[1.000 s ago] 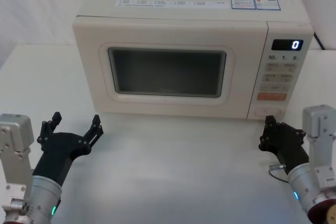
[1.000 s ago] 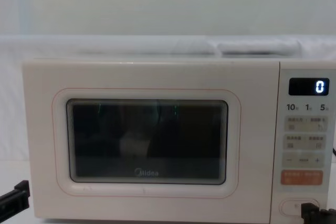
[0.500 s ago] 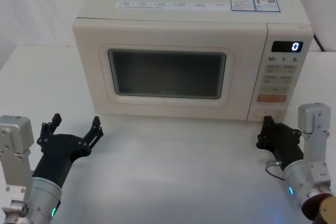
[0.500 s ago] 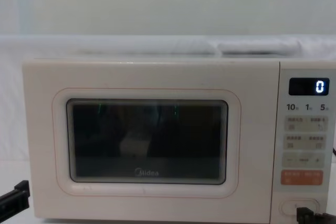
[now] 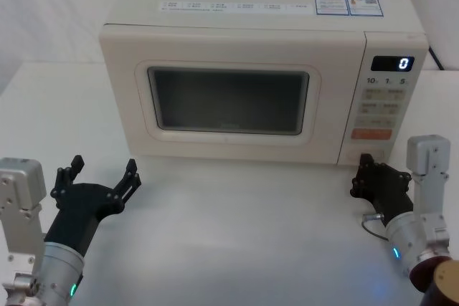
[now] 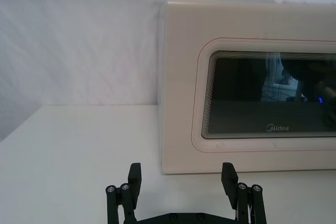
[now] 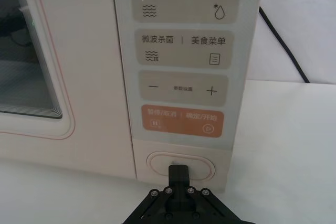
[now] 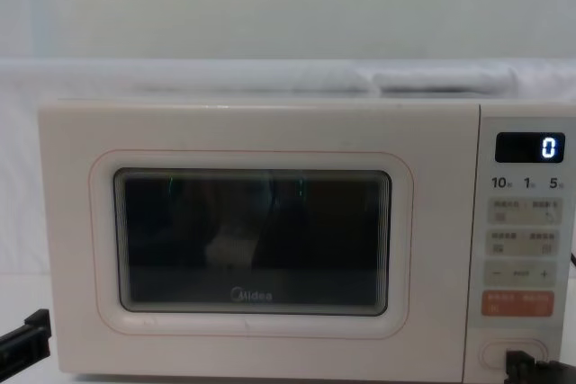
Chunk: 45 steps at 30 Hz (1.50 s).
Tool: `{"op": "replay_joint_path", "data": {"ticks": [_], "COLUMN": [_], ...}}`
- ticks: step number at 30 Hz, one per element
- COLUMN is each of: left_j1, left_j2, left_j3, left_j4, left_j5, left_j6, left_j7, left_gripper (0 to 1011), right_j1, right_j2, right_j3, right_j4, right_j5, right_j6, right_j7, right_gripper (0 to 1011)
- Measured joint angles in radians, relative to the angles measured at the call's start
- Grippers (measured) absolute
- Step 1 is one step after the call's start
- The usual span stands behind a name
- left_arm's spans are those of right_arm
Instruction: Press the button to open the microwave door with one hand; close the microwave door with the other hand.
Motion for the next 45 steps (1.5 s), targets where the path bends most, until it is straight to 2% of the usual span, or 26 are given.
{"op": "replay_joint_path", "data": {"ticks": [45], "left_j1": [0.000], "left_j2": [0.000], "left_j3": [0.000], "left_j4": [0.000], "left_j5": [0.000], "left_j6": [0.000], "left_j7": [0.000], "left_gripper": [1001], "right_j1": [0.062], "right_j2": [-0.017], "right_j3": [0.009], "right_j4": [0.076], "right_j5": [0.009], "right_j6": [-0.018], "right_j7": [0.004], "right_gripper": [0]}}
